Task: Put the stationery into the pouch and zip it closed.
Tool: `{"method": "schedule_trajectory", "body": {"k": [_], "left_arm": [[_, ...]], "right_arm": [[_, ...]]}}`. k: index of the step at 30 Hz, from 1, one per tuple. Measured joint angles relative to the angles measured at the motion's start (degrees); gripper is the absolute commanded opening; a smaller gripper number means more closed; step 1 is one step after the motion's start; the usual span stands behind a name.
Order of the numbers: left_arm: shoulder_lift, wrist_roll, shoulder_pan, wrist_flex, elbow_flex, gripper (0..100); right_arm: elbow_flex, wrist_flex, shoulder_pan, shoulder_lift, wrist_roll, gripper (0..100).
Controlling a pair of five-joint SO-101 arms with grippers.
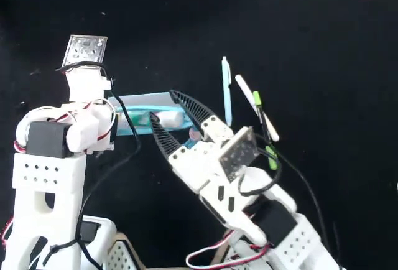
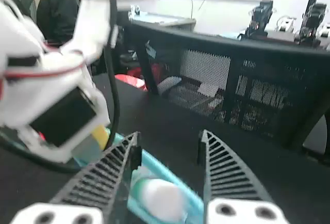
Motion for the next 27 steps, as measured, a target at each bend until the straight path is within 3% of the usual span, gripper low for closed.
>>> {"method": "schedule_trajectory", "body": {"k": [7,14,18,24,27], "left_arm": [[0.0,0.0,0.0,0.0,0.0,3],[0.0,0.0,0.0,0.0,0.0,3],[0.0,0.0,0.0,0.0,0.0,3],[0.0,0.0,0.0,0.0,0.0,3],[0.0,0.0,0.0,0.0,0.0,3]], "right_arm": [[-6.7,4.3,1.6,0.0,0.0,16.2],[-14.2,17.0,12.8,0.5,0.0,16.2],[-15.8,22.8,21.5,9.4,0.0,16.2],[-15.8,23.9,34.6,25.6,0.0,16.4],[-15.8,22.2,37.5,32.9,0.0,16.5]]}}
